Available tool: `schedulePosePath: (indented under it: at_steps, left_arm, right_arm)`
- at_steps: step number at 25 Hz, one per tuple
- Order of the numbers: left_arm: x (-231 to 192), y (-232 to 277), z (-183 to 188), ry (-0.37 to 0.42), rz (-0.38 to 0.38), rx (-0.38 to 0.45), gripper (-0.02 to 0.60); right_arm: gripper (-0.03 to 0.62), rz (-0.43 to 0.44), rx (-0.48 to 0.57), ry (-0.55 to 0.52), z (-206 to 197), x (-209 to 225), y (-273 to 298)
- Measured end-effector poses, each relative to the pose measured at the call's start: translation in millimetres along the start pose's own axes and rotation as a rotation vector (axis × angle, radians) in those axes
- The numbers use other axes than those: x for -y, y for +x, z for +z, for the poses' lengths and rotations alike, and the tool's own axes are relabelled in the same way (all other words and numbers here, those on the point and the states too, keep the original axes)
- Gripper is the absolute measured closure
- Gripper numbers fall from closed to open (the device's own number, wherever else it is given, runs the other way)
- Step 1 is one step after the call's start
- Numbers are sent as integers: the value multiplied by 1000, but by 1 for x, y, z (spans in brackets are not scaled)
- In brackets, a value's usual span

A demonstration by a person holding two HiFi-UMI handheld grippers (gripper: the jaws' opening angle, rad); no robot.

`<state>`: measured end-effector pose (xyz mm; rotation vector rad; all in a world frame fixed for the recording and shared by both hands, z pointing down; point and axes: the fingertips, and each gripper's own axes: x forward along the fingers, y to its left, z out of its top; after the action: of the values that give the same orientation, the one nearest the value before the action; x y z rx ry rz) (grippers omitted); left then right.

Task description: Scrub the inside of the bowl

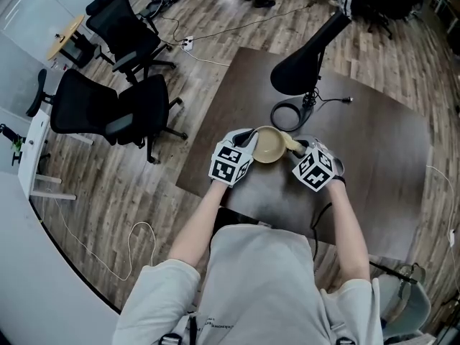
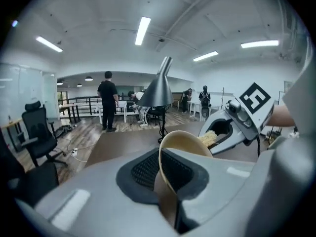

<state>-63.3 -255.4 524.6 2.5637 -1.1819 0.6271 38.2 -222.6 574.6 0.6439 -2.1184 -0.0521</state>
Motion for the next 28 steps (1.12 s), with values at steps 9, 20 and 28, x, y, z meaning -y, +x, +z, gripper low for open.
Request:
schedulePosePath:
  at_steps: [9, 20, 28]
  left_arm:
    - [-19, 6, 5, -233, 83, 67, 566]
    - [-23, 13, 6, -470, 116, 135, 566]
    - [-5, 21, 9, -600, -3, 169, 566]
  right_arm:
    - [467, -15, -8, 35, -5, -16, 17]
    - [467, -34, 151, 344, 19, -39, 33]
    - [467, -54, 326, 535, 28, -35, 39]
